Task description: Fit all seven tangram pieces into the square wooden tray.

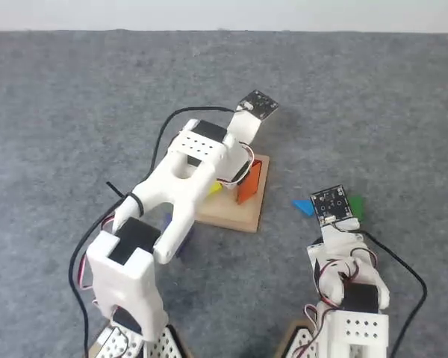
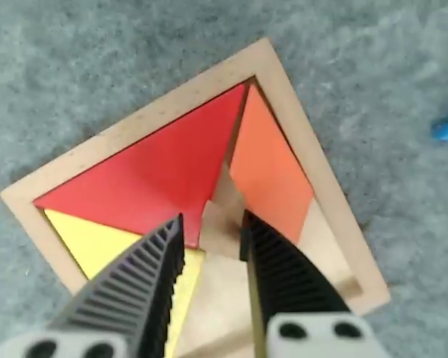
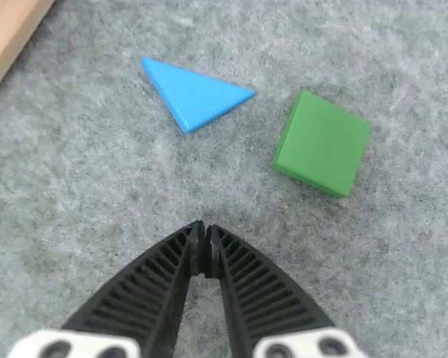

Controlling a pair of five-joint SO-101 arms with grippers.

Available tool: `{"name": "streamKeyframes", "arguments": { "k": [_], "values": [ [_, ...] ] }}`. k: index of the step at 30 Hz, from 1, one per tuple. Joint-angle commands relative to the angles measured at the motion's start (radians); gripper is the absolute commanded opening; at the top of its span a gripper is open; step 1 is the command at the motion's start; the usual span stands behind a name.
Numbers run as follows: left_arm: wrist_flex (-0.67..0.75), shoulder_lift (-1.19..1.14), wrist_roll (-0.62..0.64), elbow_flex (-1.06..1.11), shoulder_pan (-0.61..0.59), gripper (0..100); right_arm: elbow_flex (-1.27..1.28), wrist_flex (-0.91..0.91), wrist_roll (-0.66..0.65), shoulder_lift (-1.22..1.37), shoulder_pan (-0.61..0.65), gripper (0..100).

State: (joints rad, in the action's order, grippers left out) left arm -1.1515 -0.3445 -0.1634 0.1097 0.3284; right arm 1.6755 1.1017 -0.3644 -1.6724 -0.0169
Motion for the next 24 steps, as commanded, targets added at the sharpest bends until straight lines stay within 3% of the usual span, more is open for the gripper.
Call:
{"name": "streamKeyframes", "arguments": {
  "k": [1,11,17,24],
  "values": [
    [0.023,0.025,-0.023,-0.03,0.029,12,0.014,0.004,-0.011,-0.01,-0.004,0.9],
    [0.023,0.026,-0.018,-0.058,0.031,12,0.014,0.004,-0.011,-0.01,-0.004,0.9],
    [0.009,0.032,-0.017,-0.021,-0.037,12,0.014,0.004,-0.011,-0.01,-0.004,0.9],
    [0.068,0.384,-0.021,0.3,-0.166,11,0.014,0.004,-0.011,-0.012,-0.004,0.9]
  ]
}}
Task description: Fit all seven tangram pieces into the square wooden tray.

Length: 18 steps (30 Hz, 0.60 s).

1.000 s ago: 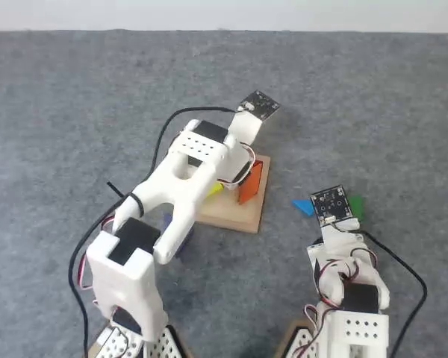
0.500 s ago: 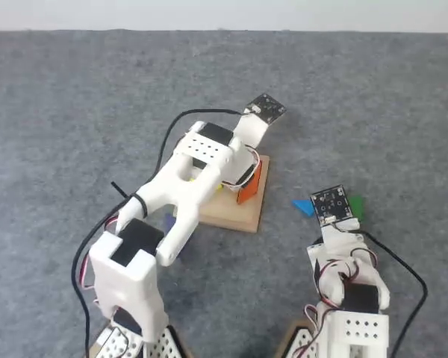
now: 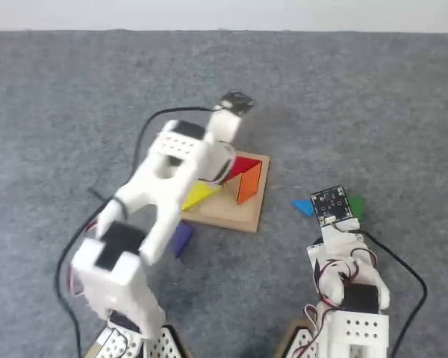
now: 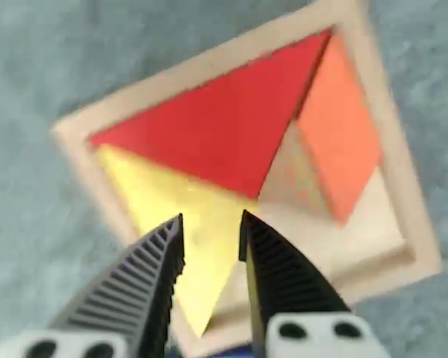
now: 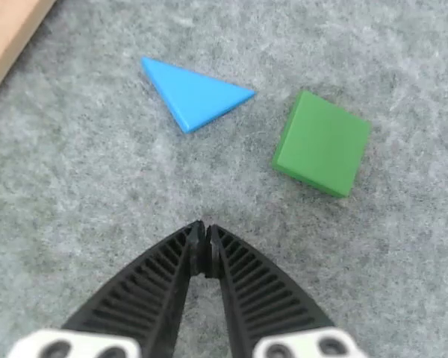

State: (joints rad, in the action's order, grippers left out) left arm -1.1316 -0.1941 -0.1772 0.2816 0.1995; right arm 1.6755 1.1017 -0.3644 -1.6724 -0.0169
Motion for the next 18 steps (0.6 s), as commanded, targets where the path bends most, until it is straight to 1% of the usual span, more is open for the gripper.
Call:
{"name": "streamKeyframes", "arguments": {
  "k": [1,4,7,10,13,15,18],
  "values": [
    [0.066,0.307,-0.02,0.197,-0.044,12,0.014,0.004,-0.011,-0.012,-0.004,0.9],
    [0.084,0.491,-0.023,0.36,-0.098,12,0.014,0.004,-0.011,-0.012,-0.004,0.9],
    [0.063,0.568,-0.028,0.444,-0.19,12,0.014,0.004,-0.011,-0.012,-0.004,0.9],
    [-0.005,0.566,-0.031,0.469,-0.276,12,0.014,0.004,-0.011,-0.012,-0.004,0.9],
    [-0.077,0.543,-0.032,0.467,-0.338,16,0.014,0.004,-0.011,-0.012,-0.004,0.9],
    [-0.103,0.519,-0.034,0.469,-0.351,17,0.014,0.004,-0.011,-0.012,-0.004,0.9],
    [-0.118,0.468,-0.072,0.469,-0.359,17,0.014,0.004,-0.011,-0.012,-0.004,0.8]
  ]
}}
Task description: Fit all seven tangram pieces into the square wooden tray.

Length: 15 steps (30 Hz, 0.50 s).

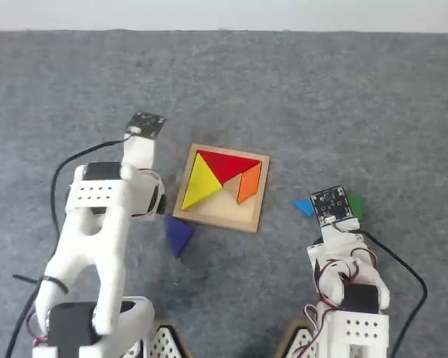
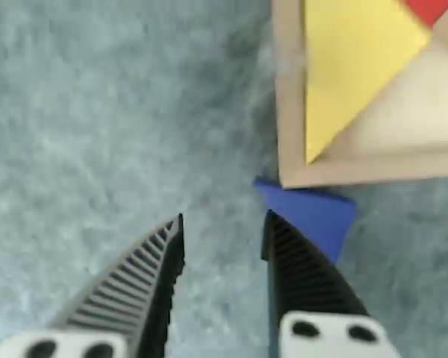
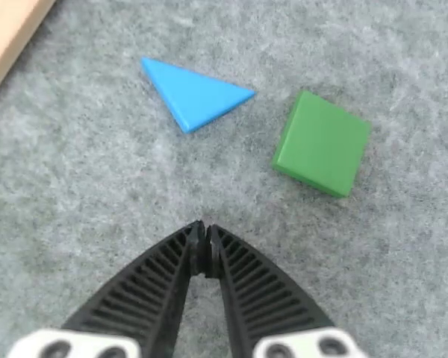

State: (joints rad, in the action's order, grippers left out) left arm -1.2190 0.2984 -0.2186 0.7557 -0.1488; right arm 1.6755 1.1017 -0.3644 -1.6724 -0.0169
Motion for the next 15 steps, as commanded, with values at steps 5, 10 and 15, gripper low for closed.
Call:
{"name": "streamKeyframes", "arguments": {
  "k": [5,10,15],
  "values": [
    [-0.064,-0.08,-0.044,-0.004,0.017,18,0.014,0.004,-0.011,-0.012,-0.004,0.8],
    [-0.1,-0.058,-0.044,0.001,0.098,18,0.014,0.004,-0.011,-0.01,-0.004,0.8],
    [-0.107,0.031,-0.064,0.004,0.163,18,0.014,0.004,-0.012,-0.01,-0.004,0.9]
  ]
}}
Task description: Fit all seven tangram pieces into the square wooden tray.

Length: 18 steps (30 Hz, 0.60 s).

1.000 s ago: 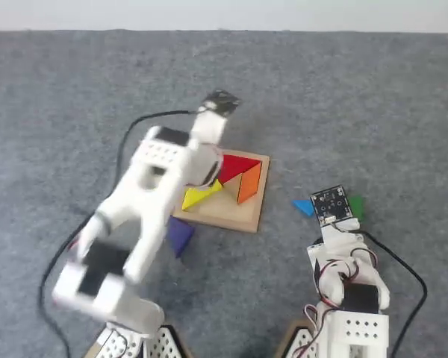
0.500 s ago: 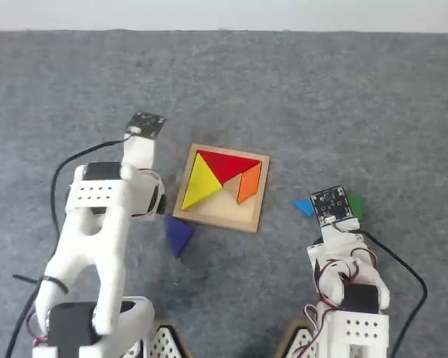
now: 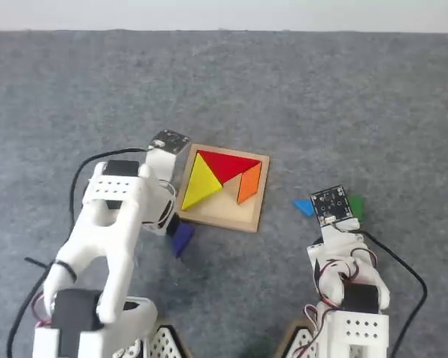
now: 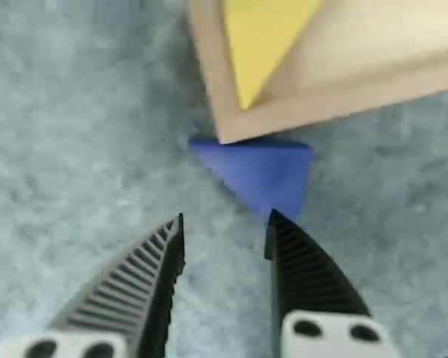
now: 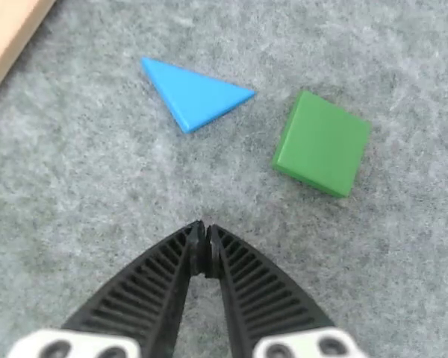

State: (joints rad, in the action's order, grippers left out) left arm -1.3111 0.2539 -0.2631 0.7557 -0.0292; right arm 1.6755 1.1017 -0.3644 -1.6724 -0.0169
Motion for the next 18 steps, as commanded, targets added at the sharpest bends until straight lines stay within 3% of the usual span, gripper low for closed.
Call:
{"name": "streamKeyframes", "arguments": {
  "k": [1,5,9,12,18],
  "values": [
    [-0.006,0.091,-0.021,0.008,0.058,18,0.014,0.004,-0.012,-0.01,-0.005,0.9],
    [0.155,0.143,0.017,0.001,0.064,18,0.014,0.004,-0.094,-0.018,-0.062,0.9],
    [0.377,0.127,0.232,-0.016,0.063,18,0.009,0.004,-0.284,-0.018,-0.159,0.9],
    [0.396,0.078,0.295,-0.038,0.044,18,-0.018,0.01,-0.287,-0.01,-0.188,2.3],
    [0.434,0.005,0.318,-0.048,-0.147,18,-0.152,0.028,-0.207,-0.005,-0.084,20.8]
  ]
}}
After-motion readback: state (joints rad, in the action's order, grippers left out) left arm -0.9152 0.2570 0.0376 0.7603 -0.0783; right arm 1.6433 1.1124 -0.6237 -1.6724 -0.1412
